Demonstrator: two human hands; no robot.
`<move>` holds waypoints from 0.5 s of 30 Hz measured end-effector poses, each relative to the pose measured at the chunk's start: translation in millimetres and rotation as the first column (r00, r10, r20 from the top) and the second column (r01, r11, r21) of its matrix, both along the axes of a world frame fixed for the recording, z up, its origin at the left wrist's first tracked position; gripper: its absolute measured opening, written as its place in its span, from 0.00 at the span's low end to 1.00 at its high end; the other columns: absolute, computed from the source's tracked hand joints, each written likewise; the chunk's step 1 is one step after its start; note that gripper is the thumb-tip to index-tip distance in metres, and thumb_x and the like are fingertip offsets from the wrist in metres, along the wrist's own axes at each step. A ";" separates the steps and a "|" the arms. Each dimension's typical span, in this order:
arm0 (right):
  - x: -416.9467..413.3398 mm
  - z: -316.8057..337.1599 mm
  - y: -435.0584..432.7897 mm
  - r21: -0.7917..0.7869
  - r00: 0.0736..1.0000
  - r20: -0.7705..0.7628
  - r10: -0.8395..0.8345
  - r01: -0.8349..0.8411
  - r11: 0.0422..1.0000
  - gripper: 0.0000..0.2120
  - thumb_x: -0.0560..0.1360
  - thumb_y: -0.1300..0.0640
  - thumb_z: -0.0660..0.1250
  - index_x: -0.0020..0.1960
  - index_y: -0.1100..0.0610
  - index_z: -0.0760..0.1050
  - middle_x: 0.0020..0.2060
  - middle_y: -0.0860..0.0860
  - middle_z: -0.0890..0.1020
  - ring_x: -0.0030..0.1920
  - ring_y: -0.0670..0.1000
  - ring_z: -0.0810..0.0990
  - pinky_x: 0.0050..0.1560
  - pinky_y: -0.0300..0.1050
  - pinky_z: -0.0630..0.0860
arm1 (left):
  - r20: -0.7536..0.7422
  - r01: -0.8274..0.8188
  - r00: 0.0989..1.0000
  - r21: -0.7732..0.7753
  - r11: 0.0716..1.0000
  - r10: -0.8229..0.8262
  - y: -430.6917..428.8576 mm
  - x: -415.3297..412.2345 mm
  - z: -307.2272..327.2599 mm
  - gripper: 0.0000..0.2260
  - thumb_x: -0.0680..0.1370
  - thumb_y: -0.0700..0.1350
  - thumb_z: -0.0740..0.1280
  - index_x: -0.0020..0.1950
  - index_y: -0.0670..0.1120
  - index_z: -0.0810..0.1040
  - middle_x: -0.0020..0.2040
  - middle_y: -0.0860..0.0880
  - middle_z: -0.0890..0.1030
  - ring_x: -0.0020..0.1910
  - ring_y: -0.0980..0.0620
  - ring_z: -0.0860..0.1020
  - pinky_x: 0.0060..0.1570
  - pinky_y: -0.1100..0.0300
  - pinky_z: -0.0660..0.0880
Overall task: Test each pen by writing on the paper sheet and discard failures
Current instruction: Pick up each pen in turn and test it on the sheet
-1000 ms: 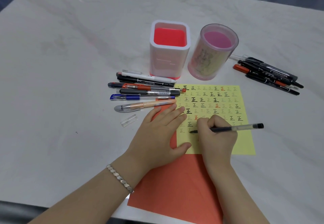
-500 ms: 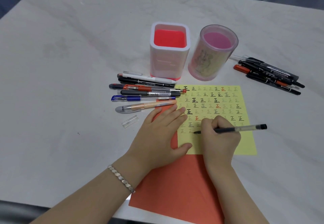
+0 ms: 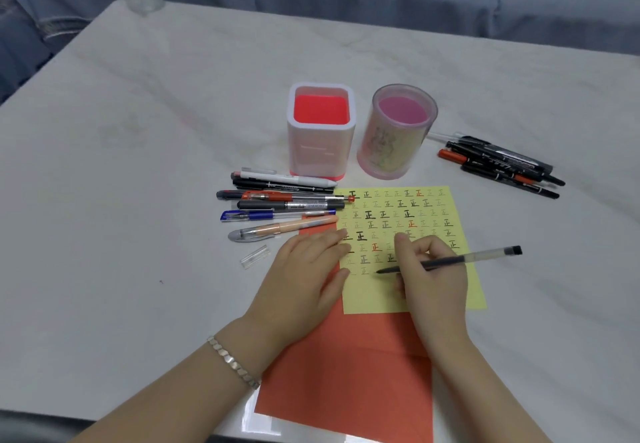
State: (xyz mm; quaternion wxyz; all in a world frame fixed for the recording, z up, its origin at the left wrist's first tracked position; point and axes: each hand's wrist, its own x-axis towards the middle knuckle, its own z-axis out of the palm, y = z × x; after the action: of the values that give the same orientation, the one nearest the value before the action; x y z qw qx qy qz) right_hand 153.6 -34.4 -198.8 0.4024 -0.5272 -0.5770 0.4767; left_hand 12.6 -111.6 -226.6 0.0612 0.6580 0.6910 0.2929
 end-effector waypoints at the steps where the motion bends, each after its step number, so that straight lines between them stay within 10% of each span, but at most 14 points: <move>1: 2.4 2.3 -1.0 0.004 1.000 0.009 0.013 -0.013 1.000 0.19 0.74 0.56 0.67 0.28 0.57 0.64 0.16 0.47 0.70 0.20 0.44 0.68 0.26 0.33 0.65 | -0.029 -0.026 0.999 0.027 0.999 0.027 -1.6 -2.4 3.1 0.14 0.75 0.48 0.60 0.55 0.44 0.79 0.57 0.48 0.79 0.57 0.52 0.72 0.57 0.57 0.65; 9: 19.2 14.1 1.0 -0.004 0.999 0.040 0.012 -0.011 1.000 0.21 0.73 0.56 0.69 0.26 0.56 0.63 0.18 0.45 0.68 0.23 0.42 0.67 0.27 0.30 0.64 | -0.273 -0.380 0.897 -0.072 0.922 0.348 -30.4 -43.4 18.1 0.12 0.70 0.45 0.58 0.43 0.42 0.79 0.38 0.44 0.78 0.35 0.41 0.75 0.32 0.54 0.71; 15: 18.6 20.2 -6.7 -0.097 0.997 -0.040 0.058 -0.062 0.993 0.19 0.73 0.57 0.68 0.28 0.60 0.65 0.18 0.50 0.69 0.20 0.43 0.66 0.24 0.30 0.65 | -0.012 -0.354 0.932 -0.249 0.901 0.363 -37.0 -39.8 28.3 0.02 0.73 0.38 0.69 0.43 0.45 0.78 0.40 0.49 0.78 0.41 0.48 0.75 0.39 0.60 0.70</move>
State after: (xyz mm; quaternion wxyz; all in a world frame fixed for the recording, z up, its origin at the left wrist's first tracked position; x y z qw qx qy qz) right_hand 172.2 -41.0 -178.6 0.3721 -0.5197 -0.5610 0.5260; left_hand -27.2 -148.6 -198.3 0.0998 0.5015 0.8302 0.2223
